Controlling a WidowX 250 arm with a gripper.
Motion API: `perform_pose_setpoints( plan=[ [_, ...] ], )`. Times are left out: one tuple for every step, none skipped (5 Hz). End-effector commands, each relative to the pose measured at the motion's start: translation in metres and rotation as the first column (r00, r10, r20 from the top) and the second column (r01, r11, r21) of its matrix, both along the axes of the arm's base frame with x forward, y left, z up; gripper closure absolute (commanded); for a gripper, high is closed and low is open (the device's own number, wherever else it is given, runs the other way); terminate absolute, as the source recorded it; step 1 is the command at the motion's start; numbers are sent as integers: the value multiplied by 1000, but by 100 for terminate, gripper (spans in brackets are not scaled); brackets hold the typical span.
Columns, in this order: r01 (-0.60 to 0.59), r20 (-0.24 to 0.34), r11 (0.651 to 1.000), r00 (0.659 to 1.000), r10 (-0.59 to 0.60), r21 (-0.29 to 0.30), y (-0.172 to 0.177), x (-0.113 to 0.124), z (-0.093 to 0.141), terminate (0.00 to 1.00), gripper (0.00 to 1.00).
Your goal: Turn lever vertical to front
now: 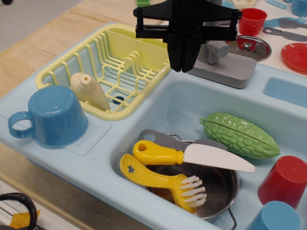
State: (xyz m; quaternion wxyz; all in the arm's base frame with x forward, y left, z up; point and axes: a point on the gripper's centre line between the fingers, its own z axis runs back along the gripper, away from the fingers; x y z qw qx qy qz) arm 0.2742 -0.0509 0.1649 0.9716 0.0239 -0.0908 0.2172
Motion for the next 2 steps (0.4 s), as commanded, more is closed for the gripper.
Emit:
perform_pose_setpoints(
  plan=[
    [59,112,997,992,-65,58,-9,12,36,0,100],
    [108,108,994,988,-110,26,-12,28,31,0,100]
  ],
)
